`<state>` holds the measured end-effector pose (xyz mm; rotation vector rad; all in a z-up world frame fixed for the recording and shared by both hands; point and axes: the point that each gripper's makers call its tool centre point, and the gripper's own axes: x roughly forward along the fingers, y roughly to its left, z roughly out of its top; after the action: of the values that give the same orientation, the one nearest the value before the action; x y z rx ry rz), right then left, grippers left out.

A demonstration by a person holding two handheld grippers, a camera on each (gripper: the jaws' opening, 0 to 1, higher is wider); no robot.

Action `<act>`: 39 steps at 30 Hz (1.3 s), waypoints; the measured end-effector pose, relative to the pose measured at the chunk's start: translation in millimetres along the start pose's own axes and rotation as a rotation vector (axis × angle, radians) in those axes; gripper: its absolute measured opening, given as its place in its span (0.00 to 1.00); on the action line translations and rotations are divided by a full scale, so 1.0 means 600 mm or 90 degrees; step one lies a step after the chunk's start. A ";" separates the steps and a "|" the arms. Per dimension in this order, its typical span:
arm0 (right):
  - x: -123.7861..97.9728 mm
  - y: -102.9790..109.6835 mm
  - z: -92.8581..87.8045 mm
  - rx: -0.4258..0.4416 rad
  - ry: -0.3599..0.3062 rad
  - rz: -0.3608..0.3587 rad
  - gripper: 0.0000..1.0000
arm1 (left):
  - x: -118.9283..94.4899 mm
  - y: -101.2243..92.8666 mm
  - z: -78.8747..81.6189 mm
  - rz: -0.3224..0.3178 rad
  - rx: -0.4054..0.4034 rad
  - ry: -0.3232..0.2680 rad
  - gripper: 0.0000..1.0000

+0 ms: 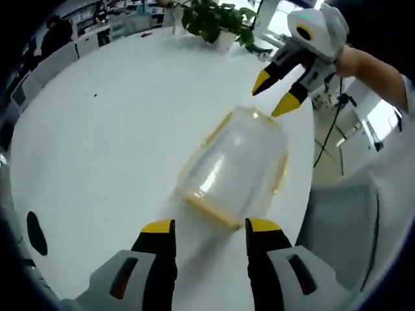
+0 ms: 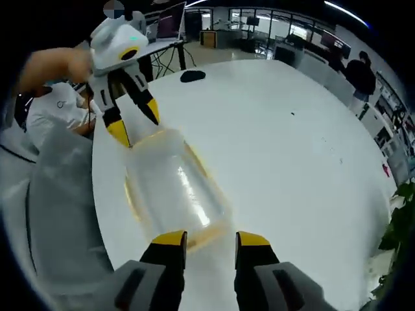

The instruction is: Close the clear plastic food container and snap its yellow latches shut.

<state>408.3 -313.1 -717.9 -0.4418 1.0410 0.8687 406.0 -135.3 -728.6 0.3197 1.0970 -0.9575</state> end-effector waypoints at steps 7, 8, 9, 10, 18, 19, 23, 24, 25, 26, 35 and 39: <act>0.005 0.005 -0.001 0.093 -0.004 -0.002 0.29 | 0.007 -0.017 0.013 -0.021 -0.117 -0.038 0.39; 0.008 0.006 -0.003 0.092 0.001 -0.003 0.29 | 0.008 -0.014 0.014 -0.012 -0.128 -0.040 0.38; 0.010 0.007 -0.009 0.092 0.014 -0.005 0.28 | 0.010 -0.010 0.014 -0.002 -0.122 -0.039 0.38; 0.011 0.007 -0.012 0.093 0.019 -0.007 0.28 | 0.011 -0.010 0.014 -0.001 -0.123 -0.039 0.37; 0.022 0.019 -0.007 0.124 0.021 0.014 0.28 | 0.024 -0.024 0.016 -0.016 -0.180 -0.045 0.36; 0.023 0.019 -0.007 0.125 0.022 0.015 0.28 | 0.025 -0.026 0.017 -0.021 -0.185 -0.046 0.36; 0.024 0.025 -0.006 0.148 0.023 0.036 0.24 | 0.030 -0.029 0.014 -0.023 -0.190 -0.039 0.37; 0.024 0.025 -0.006 0.152 0.023 0.038 0.25 | 0.031 -0.029 0.014 -0.023 -0.189 -0.039 0.38; 0.025 0.024 -0.006 0.158 0.022 0.039 0.25 | 0.031 -0.030 0.013 -0.024 -0.191 -0.038 0.38; 0.025 0.025 -0.005 0.163 0.021 0.040 0.26 | 0.032 -0.031 0.013 -0.026 -0.194 -0.036 0.38; 0.030 0.028 -0.004 0.192 0.025 0.044 0.27 | 0.034 -0.031 0.016 -0.024 -0.200 -0.033 0.37; 0.031 0.029 -0.003 0.190 0.035 0.036 0.27 | 0.035 -0.031 0.016 -0.027 -0.195 -0.031 0.36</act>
<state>397.3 -296.3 -733.9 -0.1852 1.2167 0.7393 400.0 -162.6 -738.2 0.0234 1.1904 -0.8163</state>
